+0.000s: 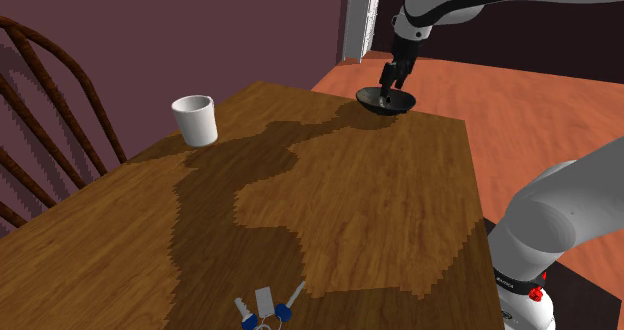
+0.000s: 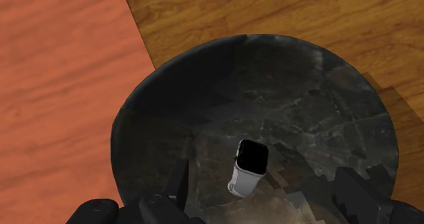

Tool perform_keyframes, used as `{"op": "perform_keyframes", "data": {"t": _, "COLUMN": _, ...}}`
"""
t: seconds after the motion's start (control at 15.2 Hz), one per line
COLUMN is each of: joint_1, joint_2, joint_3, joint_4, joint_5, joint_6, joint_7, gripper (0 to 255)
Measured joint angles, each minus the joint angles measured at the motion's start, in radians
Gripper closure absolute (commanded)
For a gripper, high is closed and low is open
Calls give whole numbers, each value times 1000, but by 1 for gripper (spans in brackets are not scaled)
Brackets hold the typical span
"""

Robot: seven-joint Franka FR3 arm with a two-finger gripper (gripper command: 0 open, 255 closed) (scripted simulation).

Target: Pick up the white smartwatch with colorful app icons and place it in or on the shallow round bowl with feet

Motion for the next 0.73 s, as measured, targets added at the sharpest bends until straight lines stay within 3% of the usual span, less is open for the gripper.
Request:
{"op": "perform_keyframes", "data": {"t": 0.13, "joint_1": 0, "joint_2": 0, "joint_3": 0, "joint_4": 0, "joint_5": 0, "joint_6": 0, "joint_7": 0, "gripper": 0}}
{"op": "perform_keyframes", "data": {"t": 0.46, "joint_1": -1, "joint_2": -18, "joint_3": 0, "joint_4": 94, "joint_5": -1, "joint_6": -111, "joint_7": -1, "gripper": 0}}
{"op": "perform_keyframes", "data": {"t": 0.73, "joint_1": 0, "joint_2": -21, "joint_3": 1, "joint_4": 107, "joint_5": -1, "joint_6": -128, "joint_7": 0, "gripper": 0}}
